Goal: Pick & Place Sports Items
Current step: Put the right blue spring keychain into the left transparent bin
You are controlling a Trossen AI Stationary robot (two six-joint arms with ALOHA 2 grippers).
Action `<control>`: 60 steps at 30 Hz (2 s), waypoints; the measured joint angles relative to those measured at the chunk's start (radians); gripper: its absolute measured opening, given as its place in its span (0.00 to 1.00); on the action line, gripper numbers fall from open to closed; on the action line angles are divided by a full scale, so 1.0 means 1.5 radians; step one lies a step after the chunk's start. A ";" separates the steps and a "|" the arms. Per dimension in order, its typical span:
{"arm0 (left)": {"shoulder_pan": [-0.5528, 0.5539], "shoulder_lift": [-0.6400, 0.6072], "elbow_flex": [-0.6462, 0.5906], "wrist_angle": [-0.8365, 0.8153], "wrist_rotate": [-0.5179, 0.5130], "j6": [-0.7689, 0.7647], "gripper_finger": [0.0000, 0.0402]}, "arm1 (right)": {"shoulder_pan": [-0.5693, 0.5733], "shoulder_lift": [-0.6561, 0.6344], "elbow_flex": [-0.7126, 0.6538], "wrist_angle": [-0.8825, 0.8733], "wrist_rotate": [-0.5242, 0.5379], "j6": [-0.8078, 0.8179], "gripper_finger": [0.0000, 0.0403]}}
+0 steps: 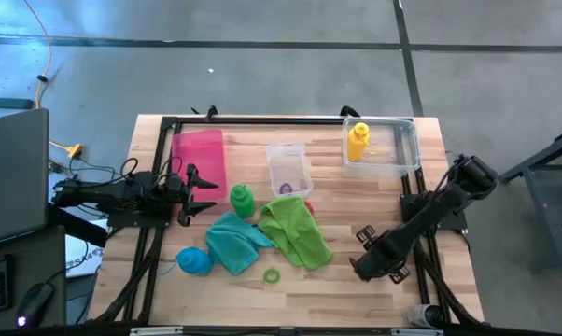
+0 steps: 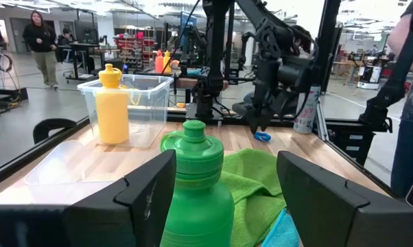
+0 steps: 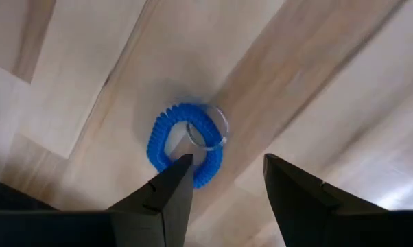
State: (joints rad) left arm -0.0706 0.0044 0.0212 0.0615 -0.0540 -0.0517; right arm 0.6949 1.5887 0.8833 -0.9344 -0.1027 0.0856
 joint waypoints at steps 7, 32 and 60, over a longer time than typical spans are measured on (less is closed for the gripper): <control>0.000 0.000 0.000 0.000 0.000 0.000 0.62 | 0.001 0.057 0.000 0.029 -0.021 0.000 0.42; 0.000 0.000 0.000 0.000 0.000 0.000 0.62 | 0.066 0.028 -0.004 0.048 0.045 0.001 0.05; 0.000 0.000 0.000 0.000 0.000 0.000 0.62 | -0.164 -0.285 0.000 0.507 0.282 -0.062 0.04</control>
State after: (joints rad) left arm -0.0704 0.0044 0.0212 0.0616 -0.0540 -0.0517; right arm 0.4489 1.1614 0.8833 -0.1745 0.3204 -0.0077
